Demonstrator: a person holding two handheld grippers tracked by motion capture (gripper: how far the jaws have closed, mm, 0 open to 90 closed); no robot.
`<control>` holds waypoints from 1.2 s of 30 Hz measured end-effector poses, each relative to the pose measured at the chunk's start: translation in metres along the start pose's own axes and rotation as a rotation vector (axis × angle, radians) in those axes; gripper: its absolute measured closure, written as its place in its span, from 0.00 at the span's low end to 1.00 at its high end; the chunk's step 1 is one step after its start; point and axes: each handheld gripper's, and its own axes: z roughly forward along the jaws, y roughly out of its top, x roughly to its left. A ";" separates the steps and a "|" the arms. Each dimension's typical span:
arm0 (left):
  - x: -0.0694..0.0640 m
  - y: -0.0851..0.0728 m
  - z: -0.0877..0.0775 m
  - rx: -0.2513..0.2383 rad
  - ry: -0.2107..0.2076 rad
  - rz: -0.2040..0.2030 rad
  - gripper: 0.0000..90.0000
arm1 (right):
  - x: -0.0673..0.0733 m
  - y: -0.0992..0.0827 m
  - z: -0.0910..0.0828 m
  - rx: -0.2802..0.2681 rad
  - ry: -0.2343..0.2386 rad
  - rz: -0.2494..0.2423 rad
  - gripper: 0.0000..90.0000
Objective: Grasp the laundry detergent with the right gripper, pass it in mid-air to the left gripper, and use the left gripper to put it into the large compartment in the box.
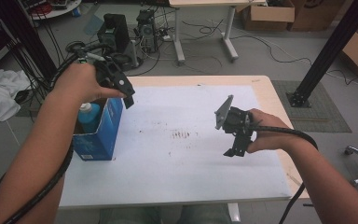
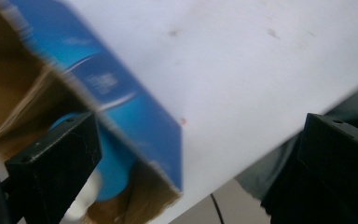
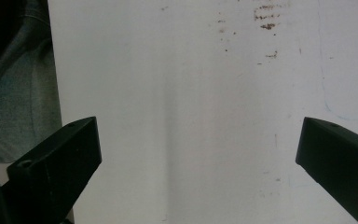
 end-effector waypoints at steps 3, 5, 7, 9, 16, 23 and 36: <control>-0.015 0.006 0.002 0.001 -0.012 0.112 0.00 | -0.001 -0.001 -0.001 0.001 0.001 0.002 0.00; -0.026 0.011 0.002 -0.007 -0.010 0.190 0.00 | -0.002 -0.001 -0.001 0.003 0.003 0.003 0.00; -0.036 0.013 0.002 -0.004 -0.013 0.261 0.00 | -0.002 -0.001 -0.001 0.006 0.003 0.006 0.00; -0.046 0.015 0.003 0.007 -0.019 0.324 0.00 | -0.002 -0.001 -0.001 0.008 0.005 0.007 0.00; -0.074 0.017 0.016 0.052 -0.056 0.531 0.00 | -0.003 0.000 -0.001 0.014 0.005 0.008 0.00; -0.089 0.018 0.036 0.082 -0.083 0.632 0.00 | -0.003 0.004 -0.002 0.015 0.009 0.004 0.00; -0.096 0.019 0.037 0.064 -0.110 0.678 0.00 | -0.003 0.003 -0.003 0.021 0.005 0.004 0.00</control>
